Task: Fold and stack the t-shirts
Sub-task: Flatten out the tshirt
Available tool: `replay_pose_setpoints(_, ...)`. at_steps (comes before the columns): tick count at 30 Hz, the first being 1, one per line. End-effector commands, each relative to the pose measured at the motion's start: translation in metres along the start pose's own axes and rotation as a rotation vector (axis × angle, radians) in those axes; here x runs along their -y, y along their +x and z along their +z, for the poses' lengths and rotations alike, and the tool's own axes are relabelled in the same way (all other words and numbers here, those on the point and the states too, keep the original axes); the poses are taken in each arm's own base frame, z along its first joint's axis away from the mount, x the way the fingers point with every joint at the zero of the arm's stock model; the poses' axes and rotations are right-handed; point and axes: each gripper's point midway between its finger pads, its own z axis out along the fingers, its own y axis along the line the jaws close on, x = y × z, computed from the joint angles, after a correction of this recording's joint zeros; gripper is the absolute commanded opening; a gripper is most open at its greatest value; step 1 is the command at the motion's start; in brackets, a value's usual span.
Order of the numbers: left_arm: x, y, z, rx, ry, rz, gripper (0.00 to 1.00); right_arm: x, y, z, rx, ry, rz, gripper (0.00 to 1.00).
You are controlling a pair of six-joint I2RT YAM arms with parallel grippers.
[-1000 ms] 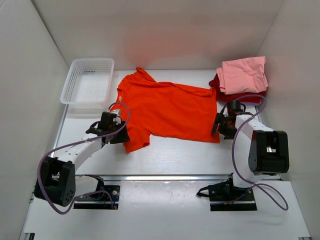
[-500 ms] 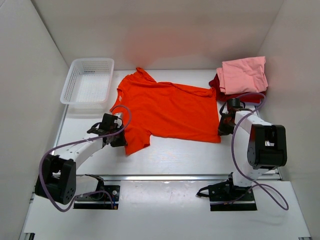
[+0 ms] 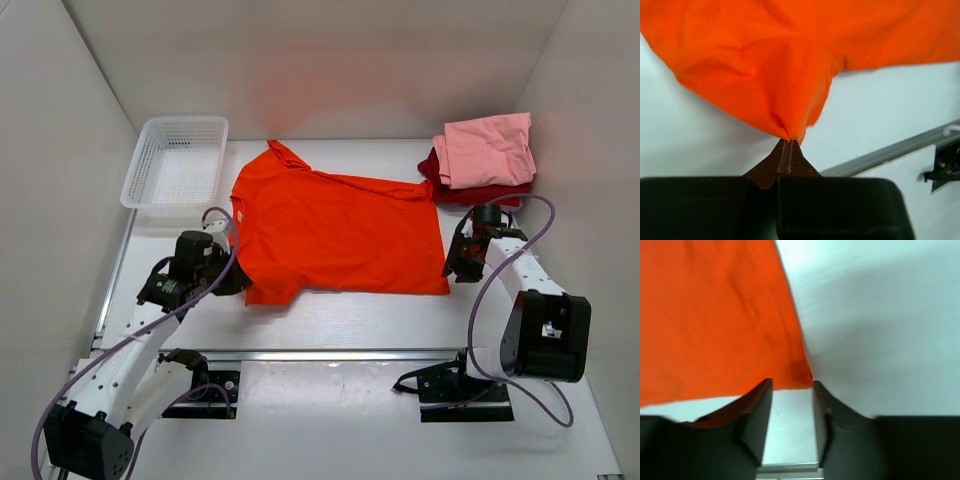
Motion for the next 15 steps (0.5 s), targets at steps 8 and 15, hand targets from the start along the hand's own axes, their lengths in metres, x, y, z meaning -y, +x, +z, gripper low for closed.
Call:
replay_pose_setpoints(8,0.000,0.044,-0.003,-0.122,0.025,-0.076,0.00,-0.012,0.046,0.020,-0.134,-0.026,-0.042,0.59)
replay_pose_setpoints(15,0.003,0.034,-0.009,-0.090,0.033,-0.071,0.00,-0.020,0.043,0.014,-0.126,-0.021,-0.062,0.00)
